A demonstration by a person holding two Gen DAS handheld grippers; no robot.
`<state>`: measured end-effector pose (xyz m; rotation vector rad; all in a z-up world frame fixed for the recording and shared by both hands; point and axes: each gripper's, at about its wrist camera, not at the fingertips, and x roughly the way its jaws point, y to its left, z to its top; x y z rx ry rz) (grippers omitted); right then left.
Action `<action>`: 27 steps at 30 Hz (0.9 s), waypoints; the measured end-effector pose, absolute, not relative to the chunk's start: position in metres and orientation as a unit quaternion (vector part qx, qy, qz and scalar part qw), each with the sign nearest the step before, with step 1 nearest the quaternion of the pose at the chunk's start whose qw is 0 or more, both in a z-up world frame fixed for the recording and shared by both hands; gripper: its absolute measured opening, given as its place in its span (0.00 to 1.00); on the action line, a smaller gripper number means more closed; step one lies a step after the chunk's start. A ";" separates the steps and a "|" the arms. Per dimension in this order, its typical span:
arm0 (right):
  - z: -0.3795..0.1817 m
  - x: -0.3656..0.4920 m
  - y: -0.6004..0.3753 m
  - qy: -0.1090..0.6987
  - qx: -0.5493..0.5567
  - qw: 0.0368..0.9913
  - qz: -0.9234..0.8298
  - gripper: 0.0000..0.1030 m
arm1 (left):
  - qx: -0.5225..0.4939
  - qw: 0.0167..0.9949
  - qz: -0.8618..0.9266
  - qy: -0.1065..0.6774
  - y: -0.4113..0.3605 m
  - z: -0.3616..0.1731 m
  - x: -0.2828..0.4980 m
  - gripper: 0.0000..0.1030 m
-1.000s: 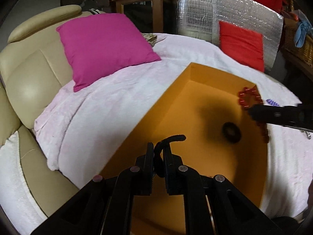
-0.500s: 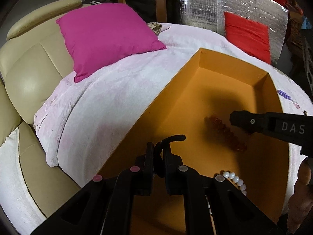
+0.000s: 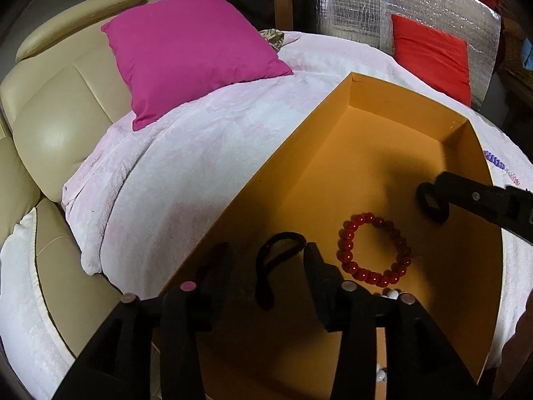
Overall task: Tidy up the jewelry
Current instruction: 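Open both tools to drop the red bracelet and black clip into the box, then withdraw both open tools from the box toward the remaining jewelry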
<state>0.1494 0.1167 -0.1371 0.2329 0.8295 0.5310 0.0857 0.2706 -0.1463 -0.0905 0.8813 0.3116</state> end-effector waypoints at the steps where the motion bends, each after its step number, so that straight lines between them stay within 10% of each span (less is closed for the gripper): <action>1: -0.137 0.148 0.115 0.395 0.115 0.876 0.253 0.13 | -0.044 0.893 0.152 0.422 0.270 -0.144 0.085 0.47; 27: -0.107 0.069 -0.084 0.295 0.272 0.907 0.124 0.29 | 0.059 0.920 0.107 0.372 0.169 -0.085 0.057 0.72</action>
